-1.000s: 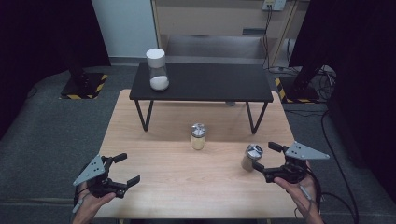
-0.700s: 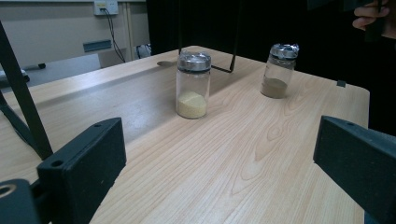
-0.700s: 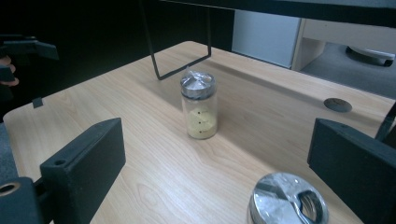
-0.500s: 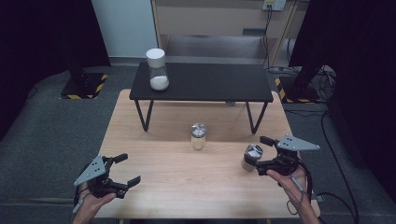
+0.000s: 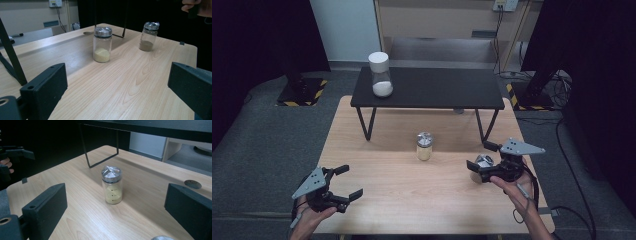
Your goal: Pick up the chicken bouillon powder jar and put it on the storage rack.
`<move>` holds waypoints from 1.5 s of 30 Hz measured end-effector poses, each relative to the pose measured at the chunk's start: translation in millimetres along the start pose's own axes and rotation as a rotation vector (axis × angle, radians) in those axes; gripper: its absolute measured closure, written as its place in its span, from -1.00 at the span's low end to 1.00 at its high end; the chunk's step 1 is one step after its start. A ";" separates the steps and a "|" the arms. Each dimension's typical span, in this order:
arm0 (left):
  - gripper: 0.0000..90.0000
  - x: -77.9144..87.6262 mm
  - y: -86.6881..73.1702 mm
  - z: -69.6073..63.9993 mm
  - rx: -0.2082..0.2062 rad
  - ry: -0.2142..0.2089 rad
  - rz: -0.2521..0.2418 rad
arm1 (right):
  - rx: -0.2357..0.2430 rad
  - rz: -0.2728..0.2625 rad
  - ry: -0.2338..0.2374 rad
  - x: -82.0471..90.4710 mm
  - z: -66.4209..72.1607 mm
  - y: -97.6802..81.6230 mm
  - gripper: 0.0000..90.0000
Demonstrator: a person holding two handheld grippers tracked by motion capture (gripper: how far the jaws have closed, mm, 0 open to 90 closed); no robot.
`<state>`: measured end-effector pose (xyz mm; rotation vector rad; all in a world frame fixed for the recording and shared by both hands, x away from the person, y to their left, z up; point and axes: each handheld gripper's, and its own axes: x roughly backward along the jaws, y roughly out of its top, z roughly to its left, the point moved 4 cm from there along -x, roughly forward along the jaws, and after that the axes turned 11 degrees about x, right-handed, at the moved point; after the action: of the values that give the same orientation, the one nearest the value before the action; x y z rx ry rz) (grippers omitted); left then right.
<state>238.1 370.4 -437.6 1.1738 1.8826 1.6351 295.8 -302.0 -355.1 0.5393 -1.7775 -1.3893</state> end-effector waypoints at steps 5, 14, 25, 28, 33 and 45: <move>-0.97 0.1 0.0 0.1 0.000 0.000 0.001 | 0.009 0.009 0.010 -12.5 -0.5 8.2 -0.88; -0.97 0.5 -0.1 0.0 -0.001 0.000 -0.001 | 0.021 0.027 0.030 -35.8 -0.7 17.5 -0.88; -0.97 0.8 0.0 -0.3 -0.002 0.001 -0.003 | 0.028 0.055 0.039 -55.6 -1.7 22.1 -0.88; -0.96 0.8 -0.2 -0.3 -0.001 0.001 -0.004 | 0.030 0.060 0.037 -59.4 -1.8 23.0 -0.88; -0.96 0.9 0.0 -0.3 -0.002 0.001 -0.003 | 0.034 0.068 0.036 -66.6 -0.7 25.4 -0.88; -0.96 1.2 -0.1 -0.5 -0.005 0.002 -0.004 | 0.044 0.094 0.044 -89.9 0.0 30.9 -0.87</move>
<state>237.0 371.0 -437.3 1.1658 1.8801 1.6379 353.1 -226.2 -355.4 0.4996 -1.7791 -1.2680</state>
